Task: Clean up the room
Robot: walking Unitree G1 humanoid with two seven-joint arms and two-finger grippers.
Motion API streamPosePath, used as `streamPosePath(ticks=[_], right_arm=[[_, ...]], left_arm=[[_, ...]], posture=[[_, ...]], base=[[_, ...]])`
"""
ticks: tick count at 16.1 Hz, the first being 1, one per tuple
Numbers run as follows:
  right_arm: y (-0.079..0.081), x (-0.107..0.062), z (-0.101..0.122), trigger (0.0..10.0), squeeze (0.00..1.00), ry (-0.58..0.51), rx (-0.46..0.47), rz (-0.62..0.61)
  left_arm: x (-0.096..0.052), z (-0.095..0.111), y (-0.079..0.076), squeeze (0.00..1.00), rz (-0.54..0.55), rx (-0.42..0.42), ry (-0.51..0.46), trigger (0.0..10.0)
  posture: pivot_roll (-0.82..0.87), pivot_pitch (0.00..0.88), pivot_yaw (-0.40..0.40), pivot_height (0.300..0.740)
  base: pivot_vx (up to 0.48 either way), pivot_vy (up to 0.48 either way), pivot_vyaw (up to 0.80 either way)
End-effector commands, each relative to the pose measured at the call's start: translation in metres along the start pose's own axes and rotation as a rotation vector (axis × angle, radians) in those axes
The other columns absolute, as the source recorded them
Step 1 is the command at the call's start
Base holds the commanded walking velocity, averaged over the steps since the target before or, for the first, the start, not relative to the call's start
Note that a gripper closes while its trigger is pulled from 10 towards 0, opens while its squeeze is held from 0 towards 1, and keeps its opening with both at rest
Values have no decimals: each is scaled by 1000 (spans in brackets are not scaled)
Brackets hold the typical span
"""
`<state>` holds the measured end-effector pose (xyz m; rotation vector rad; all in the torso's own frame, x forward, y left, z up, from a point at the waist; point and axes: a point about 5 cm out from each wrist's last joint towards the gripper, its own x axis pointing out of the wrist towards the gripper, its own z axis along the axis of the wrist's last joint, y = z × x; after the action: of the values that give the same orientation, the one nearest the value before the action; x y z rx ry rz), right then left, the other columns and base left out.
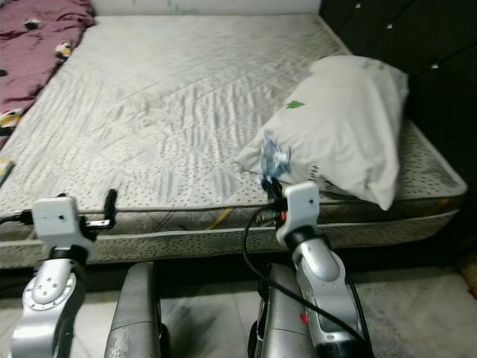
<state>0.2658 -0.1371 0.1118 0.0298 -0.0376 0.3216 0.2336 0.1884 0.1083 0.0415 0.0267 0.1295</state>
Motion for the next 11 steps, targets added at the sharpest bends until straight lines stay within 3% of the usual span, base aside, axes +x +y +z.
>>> streamPosePath(ticks=[1, 4, 11], right_arm=[[3, 3, 5, 10000, 0, -10, 34, 12], [9, 6, 8, 10000, 0, 9, 71, 16], [-1, 18, 20, 10000, 0, -7, 67, -18]], left_arm=[[2, 7, -4, 0, -16, -8, -20, 10000], [1, 5, -8, 0, -53, -11, -13, 10000], [13, 10, -14, 0, -68, -27, -33, 10000]], posture=[[4, 0, -8, 542], [1, 0, 2, 542], [-19, 0, -4, 546]], base=[[0, 0, -444], [0, 0, -494], [0, 0, -483]])
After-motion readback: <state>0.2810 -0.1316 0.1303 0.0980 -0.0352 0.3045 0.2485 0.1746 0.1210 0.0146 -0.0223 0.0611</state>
